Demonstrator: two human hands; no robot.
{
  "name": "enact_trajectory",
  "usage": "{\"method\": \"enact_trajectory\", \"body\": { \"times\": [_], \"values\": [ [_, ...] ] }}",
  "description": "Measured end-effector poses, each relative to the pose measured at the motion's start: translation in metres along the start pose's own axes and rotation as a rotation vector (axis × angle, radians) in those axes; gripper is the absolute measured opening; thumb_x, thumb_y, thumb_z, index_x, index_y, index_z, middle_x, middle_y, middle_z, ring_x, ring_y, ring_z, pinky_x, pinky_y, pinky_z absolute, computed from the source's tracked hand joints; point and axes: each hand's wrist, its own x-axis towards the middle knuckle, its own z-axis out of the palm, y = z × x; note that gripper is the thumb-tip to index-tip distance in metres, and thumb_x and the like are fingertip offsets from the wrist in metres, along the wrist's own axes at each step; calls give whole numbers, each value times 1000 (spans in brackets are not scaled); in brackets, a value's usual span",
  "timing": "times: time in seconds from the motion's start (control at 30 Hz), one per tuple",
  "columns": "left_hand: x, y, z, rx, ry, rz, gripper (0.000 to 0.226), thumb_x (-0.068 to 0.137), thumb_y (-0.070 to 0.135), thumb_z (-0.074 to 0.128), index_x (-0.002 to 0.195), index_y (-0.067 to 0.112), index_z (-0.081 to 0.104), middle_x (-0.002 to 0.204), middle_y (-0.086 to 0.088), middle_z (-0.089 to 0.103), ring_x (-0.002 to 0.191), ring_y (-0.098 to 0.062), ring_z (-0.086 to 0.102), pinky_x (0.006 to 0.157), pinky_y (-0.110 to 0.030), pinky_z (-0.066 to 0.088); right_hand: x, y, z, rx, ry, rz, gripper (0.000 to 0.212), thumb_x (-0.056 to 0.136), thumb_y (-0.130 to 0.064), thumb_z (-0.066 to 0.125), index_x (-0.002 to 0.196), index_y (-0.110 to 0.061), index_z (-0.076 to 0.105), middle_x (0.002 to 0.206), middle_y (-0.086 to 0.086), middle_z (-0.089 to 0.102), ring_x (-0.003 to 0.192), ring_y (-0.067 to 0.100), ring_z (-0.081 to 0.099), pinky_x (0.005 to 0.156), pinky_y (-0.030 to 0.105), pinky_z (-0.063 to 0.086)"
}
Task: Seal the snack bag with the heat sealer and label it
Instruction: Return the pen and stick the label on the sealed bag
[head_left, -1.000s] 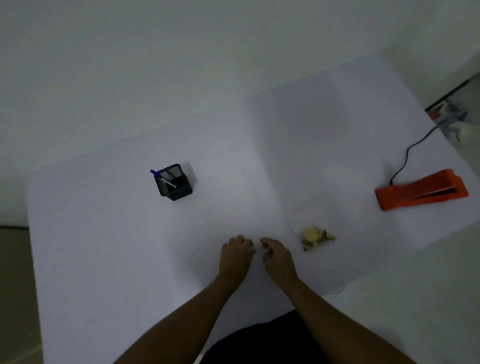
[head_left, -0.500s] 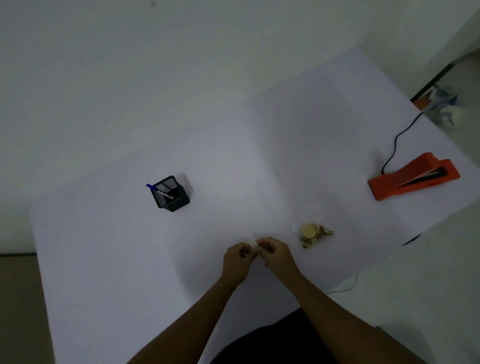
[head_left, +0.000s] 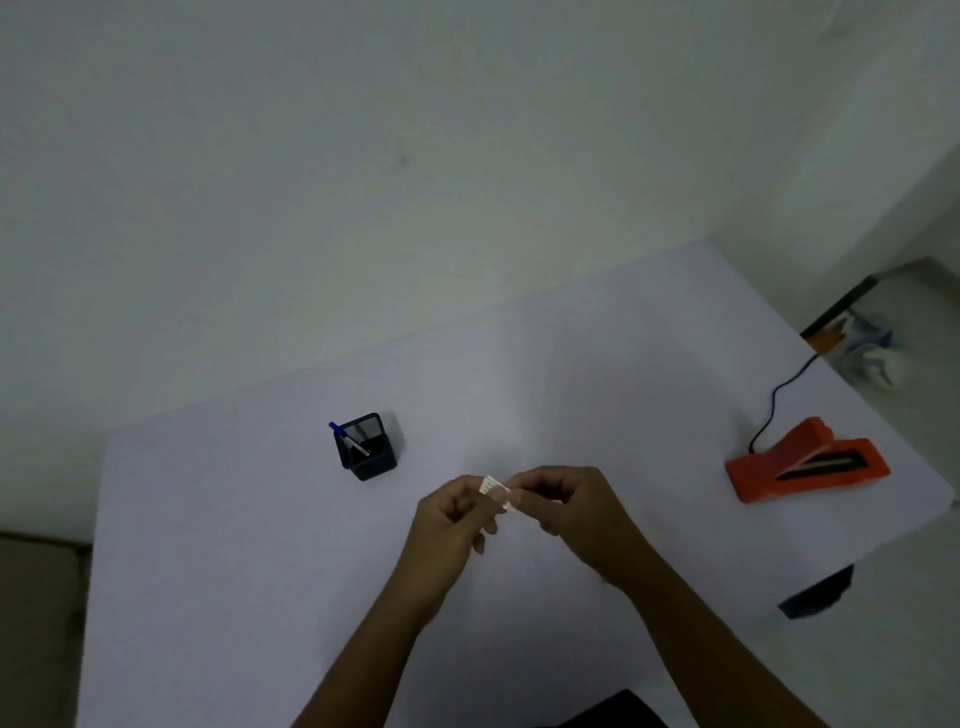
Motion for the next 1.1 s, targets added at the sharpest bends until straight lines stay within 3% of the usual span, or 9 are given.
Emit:
{"method": "enact_trajectory", "body": {
  "times": [0.1, 0.2, 0.3, 0.47, 0.57, 0.7, 0.87, 1.1],
  "values": [
    [-14, 39, -3, -51, 61, 103, 22, 89, 31, 60, 93, 13, 73, 75, -2, 71, 65, -14, 61, 59, -23, 51, -6, -40, -6, -23, -39, -108, 14, 91, -9, 67, 100, -9, 78, 67, -8, 71, 58, 4, 59, 57, 15, 46],
    [-29, 68, -4, -121, 107, 165, 28, 84, 34, 61, 94, 11, 73, 73, -2, 71, 62, -14, 60, 57, -23, 51, -14, -68, -7, 116, -68, -165, 23, 94, -1, 57, 103, -9, 77, 65, 0, 68, 59, 14, 56, 55, 26, 47],
    [-43, 86, -2, -162, 138, 212, 28, 83, 34, 61, 94, 10, 72, 68, -1, 69, 58, -11, 59, 57, -22, 52, -23, -86, -3, 197, -102, -206, 27, 93, 5, 55, 105, -9, 75, 68, 0, 69, 60, 12, 57, 53, 23, 47],
    [-60, 101, 0, -177, 174, 259, 27, 84, 34, 61, 92, 11, 72, 65, -1, 67, 55, -11, 55, 57, -20, 51, -35, -104, 8, 275, -116, -268, 18, 87, -13, 68, 102, -13, 77, 74, 2, 72, 63, 15, 59, 53, 25, 49],
    [-68, 105, -1, -162, 197, 288, 26, 85, 33, 60, 92, 10, 72, 63, -2, 65, 54, -11, 54, 55, -19, 49, -41, -108, 12, 291, -122, -274, 25, 80, -25, 70, 101, -15, 78, 74, 4, 72, 63, 16, 59, 53, 25, 49],
    [-78, 109, 1, -155, 237, 295, 29, 83, 36, 60, 92, 12, 72, 62, -1, 66, 53, -9, 54, 55, -17, 50, -47, -110, 15, 295, -120, -286, 27, 78, -24, 72, 103, -14, 78, 75, 6, 72, 63, 16, 59, 53, 27, 49],
    [-87, 112, 1, -138, 273, 292, 28, 82, 38, 60, 92, 16, 73, 62, -3, 66, 54, -11, 55, 56, -20, 50, -54, -113, 18, 200, -90, -336, 23, 77, -27, 74, 99, -25, 79, 77, 10, 71, 61, 23, 57, 54, 31, 51],
    [-97, 117, 1, -131, 319, 326, 17, 87, 27, 64, 94, 14, 72, 64, -1, 68, 57, -11, 58, 55, -24, 50, -54, -120, 23, 248, -83, -334, 18, 78, -17, 74, 96, -18, 80, 72, 19, 68, 54, 17, 53, 49, 28, 47]
  ]
}}
